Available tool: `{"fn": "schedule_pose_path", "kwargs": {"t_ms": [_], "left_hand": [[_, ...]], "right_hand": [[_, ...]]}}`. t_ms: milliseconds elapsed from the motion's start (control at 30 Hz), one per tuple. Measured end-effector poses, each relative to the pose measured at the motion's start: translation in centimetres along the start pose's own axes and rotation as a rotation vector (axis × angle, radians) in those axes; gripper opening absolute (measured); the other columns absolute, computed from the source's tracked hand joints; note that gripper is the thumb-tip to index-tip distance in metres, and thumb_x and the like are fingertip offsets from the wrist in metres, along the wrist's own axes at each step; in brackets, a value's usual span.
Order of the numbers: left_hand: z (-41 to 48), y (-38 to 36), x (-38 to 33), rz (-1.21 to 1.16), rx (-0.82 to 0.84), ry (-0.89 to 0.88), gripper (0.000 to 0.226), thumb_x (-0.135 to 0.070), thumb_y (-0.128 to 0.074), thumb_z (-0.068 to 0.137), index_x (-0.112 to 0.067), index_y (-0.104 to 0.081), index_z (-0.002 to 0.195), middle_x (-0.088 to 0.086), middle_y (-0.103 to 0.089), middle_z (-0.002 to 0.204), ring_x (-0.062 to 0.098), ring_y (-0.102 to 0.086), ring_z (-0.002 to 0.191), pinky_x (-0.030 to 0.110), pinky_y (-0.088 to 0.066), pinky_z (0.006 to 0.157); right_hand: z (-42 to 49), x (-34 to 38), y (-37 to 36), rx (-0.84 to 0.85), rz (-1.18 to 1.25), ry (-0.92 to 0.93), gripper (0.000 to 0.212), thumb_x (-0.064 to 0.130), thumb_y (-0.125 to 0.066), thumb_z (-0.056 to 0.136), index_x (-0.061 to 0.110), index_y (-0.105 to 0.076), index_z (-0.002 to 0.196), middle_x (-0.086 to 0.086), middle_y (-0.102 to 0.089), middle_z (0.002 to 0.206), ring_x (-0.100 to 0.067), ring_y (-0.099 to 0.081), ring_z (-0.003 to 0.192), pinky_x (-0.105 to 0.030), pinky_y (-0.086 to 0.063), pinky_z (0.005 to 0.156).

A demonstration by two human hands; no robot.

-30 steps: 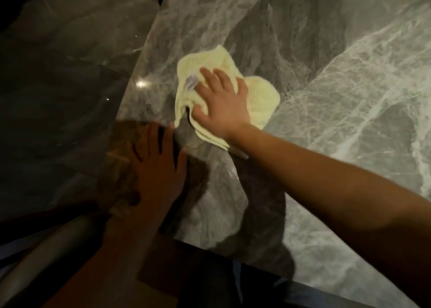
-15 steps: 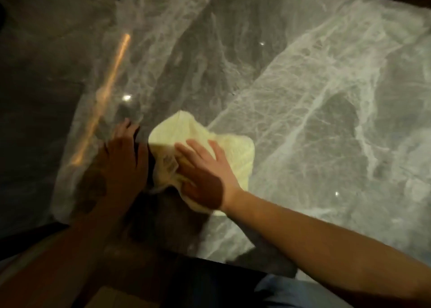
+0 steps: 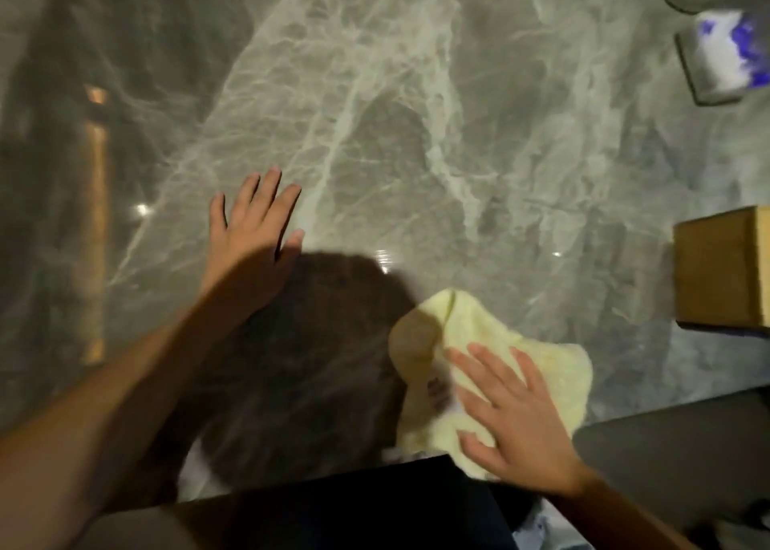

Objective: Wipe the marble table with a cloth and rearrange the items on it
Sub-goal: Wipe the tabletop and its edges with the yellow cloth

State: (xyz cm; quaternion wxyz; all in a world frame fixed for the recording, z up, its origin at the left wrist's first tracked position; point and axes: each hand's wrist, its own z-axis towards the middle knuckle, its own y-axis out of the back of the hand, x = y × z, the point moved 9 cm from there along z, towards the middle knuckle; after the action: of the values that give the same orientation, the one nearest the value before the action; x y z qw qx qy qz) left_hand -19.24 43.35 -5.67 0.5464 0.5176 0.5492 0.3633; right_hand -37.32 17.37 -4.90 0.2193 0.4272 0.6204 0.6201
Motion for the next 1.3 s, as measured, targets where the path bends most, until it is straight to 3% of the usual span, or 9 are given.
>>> {"fn": "schedule_pose_path", "kwargs": {"t_ms": [200,300,467,600,700,800,867,1033,1300], "left_hand": [[5.3,-1.1,-8.8,0.021,0.045,-0.098,0.06,-0.039,-0.036,0.088,-0.021,-0.029,0.145,0.005,-0.016,0.159,0.028,-0.011,0.146,0.056,-0.008,0.113],[7.7,-1.8,-13.1,0.002,0.067,-0.159,0.06,-0.04,-0.034,0.089,-0.02,-0.029,0.146,0.006,-0.014,0.159,0.027,-0.007,0.147,0.055,-0.003,0.114],[12.5,-1.5,-16.5,-0.023,0.026,-0.171,0.06,-0.041,-0.035,0.088,-0.02,-0.029,0.144,0.006,-0.015,0.158,0.028,-0.006,0.147,0.059,-0.001,0.113],[16.5,-1.2,-16.0,-0.029,-0.02,-0.077,0.056,-0.041,-0.036,0.09,-0.023,-0.028,0.142,0.005,-0.015,0.158,0.029,-0.006,0.146,0.063,-0.003,0.111],[17.3,-1.4,-16.1,0.011,-0.024,-0.046,0.055,-0.037,-0.039,0.091,-0.022,-0.027,0.142,0.006,-0.016,0.158,0.03,-0.007,0.146,0.064,-0.005,0.111],[17.0,-1.3,-16.1,0.059,-0.042,-0.057,0.055,-0.037,-0.041,0.089,-0.02,-0.031,0.141,0.008,-0.02,0.157,0.033,-0.013,0.145,0.066,-0.011,0.109],[17.1,-1.3,-15.9,0.069,-0.051,-0.057,0.058,-0.041,-0.039,0.087,-0.02,-0.035,0.141,0.007,-0.023,0.156,0.032,-0.017,0.145,0.064,-0.013,0.109],[17.4,-1.7,-15.5,0.057,-0.019,-0.025,0.063,-0.048,-0.035,0.087,-0.024,-0.032,0.145,0.004,-0.027,0.155,0.028,-0.019,0.145,0.061,-0.015,0.11],[17.4,-1.2,-15.4,0.003,-0.054,-0.028,0.062,-0.05,-0.041,0.087,-0.03,-0.033,0.144,-0.001,-0.025,0.157,0.023,-0.015,0.146,0.056,-0.01,0.112]], "right_hand": [[-5.0,-10.1,2.5,-0.126,0.003,-0.344,0.041,0.042,-0.052,0.08,0.023,-0.055,0.116,-0.001,-0.036,0.151,-0.023,-0.028,0.142,-0.048,-0.018,0.111],[-5.2,-12.4,2.9,-0.121,0.012,-0.477,0.059,0.043,-0.053,0.076,0.021,-0.05,0.13,-0.001,-0.034,0.153,-0.025,-0.029,0.142,-0.054,-0.019,0.111],[-4.8,-15.2,3.4,-0.203,0.218,-0.746,0.088,0.053,-0.057,0.072,0.023,-0.027,0.148,0.014,-0.028,0.152,-0.013,-0.018,0.145,-0.051,-0.011,0.115],[-1.9,-15.4,6.0,-0.4,0.194,-0.655,0.087,0.041,-0.058,0.077,0.039,-0.008,0.149,0.003,-0.027,0.152,-0.027,-0.031,0.14,-0.055,-0.02,0.109],[1.4,-17.1,5.5,-0.379,0.167,-0.725,0.07,0.046,-0.051,0.083,0.021,-0.036,0.146,0.008,-0.012,0.159,-0.022,-0.021,0.145,-0.055,-0.018,0.113],[7.6,-19.7,5.3,-0.356,0.261,-0.744,0.062,0.047,-0.046,0.083,0.018,-0.047,0.138,-0.007,-0.027,0.156,-0.026,-0.014,0.146,-0.066,-0.022,0.108],[12.7,-21.8,6.6,-0.349,0.24,-0.728,0.063,0.05,-0.044,0.078,0.022,-0.053,0.134,-0.007,-0.03,0.155,-0.024,-0.013,0.145,-0.063,-0.016,0.112],[25.5,-27.7,10.7,-0.291,-0.004,-0.662,0.062,0.053,-0.048,0.079,0.033,-0.043,0.137,0.002,-0.027,0.156,-0.025,-0.021,0.144,-0.053,-0.011,0.112],[40.4,-35.2,15.2,-0.271,0.033,-0.6,0.06,0.048,-0.034,0.088,0.027,-0.036,0.144,0.0,-0.018,0.159,-0.025,-0.012,0.146,-0.054,-0.006,0.113]]}}
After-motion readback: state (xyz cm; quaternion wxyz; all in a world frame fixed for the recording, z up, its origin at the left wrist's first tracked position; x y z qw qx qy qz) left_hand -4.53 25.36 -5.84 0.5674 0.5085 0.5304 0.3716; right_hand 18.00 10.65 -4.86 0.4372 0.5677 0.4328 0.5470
